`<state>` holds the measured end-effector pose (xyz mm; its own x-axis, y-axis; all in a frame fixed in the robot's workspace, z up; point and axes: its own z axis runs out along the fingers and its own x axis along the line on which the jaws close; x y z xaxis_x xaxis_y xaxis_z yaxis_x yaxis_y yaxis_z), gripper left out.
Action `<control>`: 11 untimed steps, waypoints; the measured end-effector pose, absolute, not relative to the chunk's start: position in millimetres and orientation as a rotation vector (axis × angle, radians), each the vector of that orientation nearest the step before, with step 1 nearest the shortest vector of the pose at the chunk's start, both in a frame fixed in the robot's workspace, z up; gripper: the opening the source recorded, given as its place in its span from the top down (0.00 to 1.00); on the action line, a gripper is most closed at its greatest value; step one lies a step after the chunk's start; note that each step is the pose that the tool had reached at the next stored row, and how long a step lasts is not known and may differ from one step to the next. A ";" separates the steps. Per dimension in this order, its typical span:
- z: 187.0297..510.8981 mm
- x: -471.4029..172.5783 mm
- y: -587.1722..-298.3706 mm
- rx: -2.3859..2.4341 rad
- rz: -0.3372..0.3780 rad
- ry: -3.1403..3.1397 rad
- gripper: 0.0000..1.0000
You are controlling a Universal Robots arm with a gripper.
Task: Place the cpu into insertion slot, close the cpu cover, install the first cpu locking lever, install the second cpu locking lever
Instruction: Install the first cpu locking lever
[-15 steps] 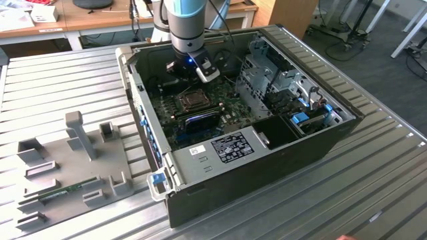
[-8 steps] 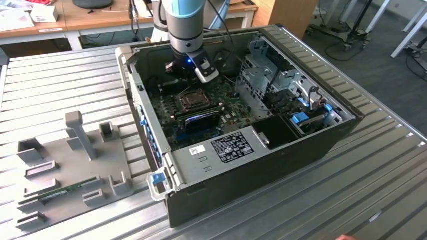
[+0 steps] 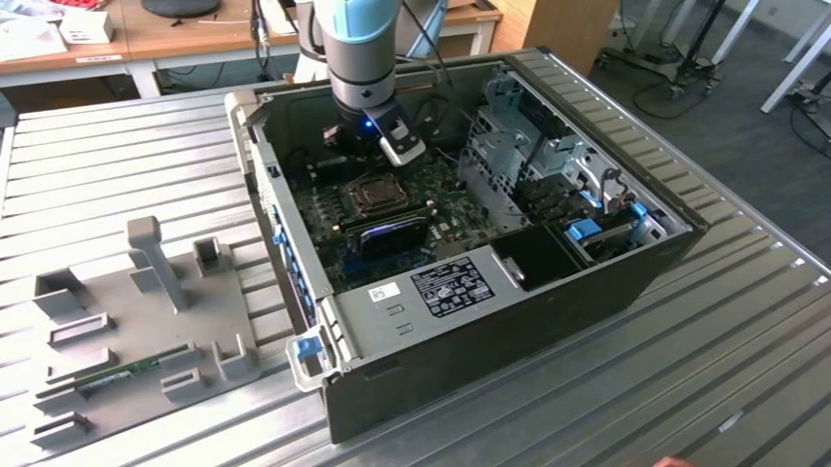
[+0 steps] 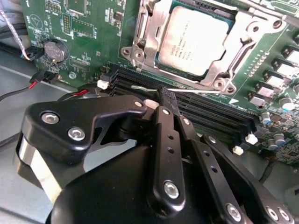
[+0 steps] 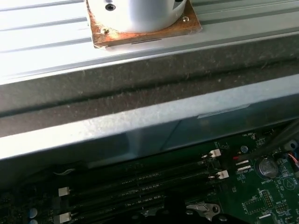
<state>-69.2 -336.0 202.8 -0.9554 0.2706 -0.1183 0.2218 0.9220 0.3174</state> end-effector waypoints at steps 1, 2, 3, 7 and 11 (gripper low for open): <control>201.8 -69.2 -336.0 0.377 0.454 2.921 0.89; 200.8 -69.2 -336.0 0.376 0.454 2.920 0.89; 199.9 -69.2 -336.0 0.376 0.454 2.919 0.89; 196.1 -69.3 -336.6 0.375 0.453 2.916 0.89; 193.2 -69.2 -337.8 0.374 0.453 2.915 0.89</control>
